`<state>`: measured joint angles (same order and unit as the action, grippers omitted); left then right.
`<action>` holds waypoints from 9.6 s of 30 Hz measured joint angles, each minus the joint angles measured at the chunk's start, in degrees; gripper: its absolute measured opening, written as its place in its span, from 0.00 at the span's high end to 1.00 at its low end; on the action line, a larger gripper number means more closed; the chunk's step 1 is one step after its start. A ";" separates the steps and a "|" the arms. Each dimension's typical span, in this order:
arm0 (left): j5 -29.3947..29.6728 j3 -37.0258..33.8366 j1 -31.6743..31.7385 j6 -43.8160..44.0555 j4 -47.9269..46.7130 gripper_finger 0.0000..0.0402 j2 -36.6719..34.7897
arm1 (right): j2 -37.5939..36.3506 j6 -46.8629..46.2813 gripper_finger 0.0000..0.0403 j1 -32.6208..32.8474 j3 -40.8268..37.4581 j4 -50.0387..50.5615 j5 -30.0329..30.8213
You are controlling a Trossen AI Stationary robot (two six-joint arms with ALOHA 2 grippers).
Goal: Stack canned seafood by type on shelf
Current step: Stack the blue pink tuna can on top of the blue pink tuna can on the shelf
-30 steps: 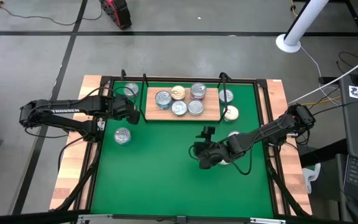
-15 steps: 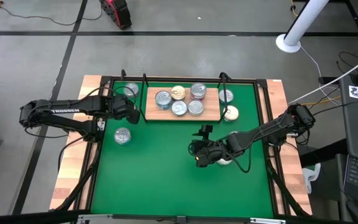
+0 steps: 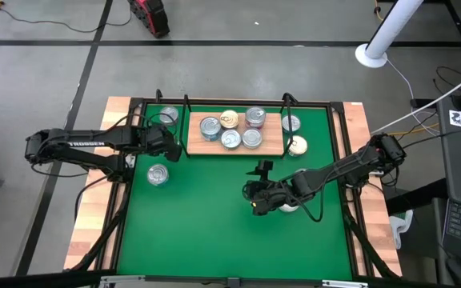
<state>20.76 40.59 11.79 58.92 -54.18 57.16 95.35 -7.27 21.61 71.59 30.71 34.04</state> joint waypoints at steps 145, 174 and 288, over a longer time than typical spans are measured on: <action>-27.97 -5.15 -14.67 9.31 11.01 0.48 -27.76 | -0.04 -2.69 0.24 -0.17 0.08 -7.87 -1.77; -19.20 -5.19 -15.43 10.20 72.79 0.48 -2.97 | -6.38 25.97 0.24 -13.72 18.52 14.26 -11.21; -22.65 -5.15 -12.06 14.71 77.07 0.48 -2.25 | 2.40 91.23 0.57 -4.73 13.40 -28.34 13.78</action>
<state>-1.89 35.44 -0.26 73.63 22.89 54.91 97.76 83.96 16.87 84.99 2.37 47.82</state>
